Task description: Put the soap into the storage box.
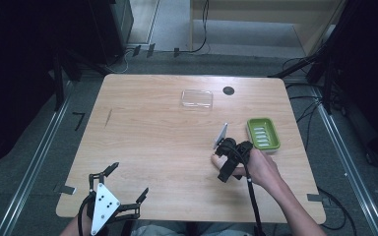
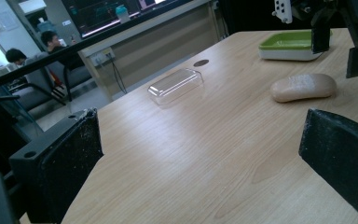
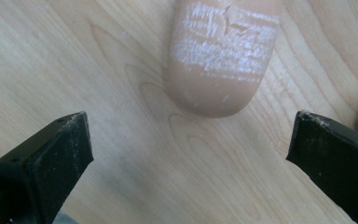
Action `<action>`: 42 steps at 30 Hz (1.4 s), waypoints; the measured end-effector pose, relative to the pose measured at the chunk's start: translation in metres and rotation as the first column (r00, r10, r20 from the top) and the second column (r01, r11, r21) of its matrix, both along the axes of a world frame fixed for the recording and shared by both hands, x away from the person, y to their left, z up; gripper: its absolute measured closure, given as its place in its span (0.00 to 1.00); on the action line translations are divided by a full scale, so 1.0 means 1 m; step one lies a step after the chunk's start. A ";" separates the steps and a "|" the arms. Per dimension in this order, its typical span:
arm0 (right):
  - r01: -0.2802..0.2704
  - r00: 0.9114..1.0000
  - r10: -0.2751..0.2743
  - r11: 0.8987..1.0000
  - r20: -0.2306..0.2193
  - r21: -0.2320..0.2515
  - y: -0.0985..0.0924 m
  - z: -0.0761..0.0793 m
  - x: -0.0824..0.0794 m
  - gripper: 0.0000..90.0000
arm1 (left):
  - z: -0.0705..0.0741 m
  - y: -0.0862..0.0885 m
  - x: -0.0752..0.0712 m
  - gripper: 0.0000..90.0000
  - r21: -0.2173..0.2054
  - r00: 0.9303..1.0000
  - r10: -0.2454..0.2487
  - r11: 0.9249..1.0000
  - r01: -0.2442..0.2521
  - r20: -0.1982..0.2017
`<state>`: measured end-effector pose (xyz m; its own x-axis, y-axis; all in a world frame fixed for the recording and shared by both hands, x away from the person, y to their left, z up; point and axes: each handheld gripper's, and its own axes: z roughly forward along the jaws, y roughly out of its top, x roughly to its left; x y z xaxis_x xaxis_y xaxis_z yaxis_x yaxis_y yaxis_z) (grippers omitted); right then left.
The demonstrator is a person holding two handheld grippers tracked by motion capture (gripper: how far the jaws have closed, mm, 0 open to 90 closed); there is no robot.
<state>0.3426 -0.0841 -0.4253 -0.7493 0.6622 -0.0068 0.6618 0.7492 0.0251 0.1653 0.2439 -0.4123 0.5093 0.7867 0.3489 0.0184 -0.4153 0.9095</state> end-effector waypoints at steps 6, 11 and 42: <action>0.008 1.000 -0.008 1.000 -0.001 0.005 0.001 -0.003 0.007 0.00 | 0.000 0.000 0.000 0.00 -0.003 1.000 0.000 1.000 0.000 0.002; 0.035 0.999 -0.035 0.999 -0.010 0.016 0.002 -0.006 0.013 0.00 | 0.000 0.000 0.000 0.00 -0.003 1.000 0.001 1.000 -0.001 0.001; 0.109 0.994 -0.108 0.994 -0.031 0.005 0.015 -0.041 0.047 0.02 | 0.000 0.001 -0.001 0.00 -0.005 1.000 0.006 1.000 -0.006 0.002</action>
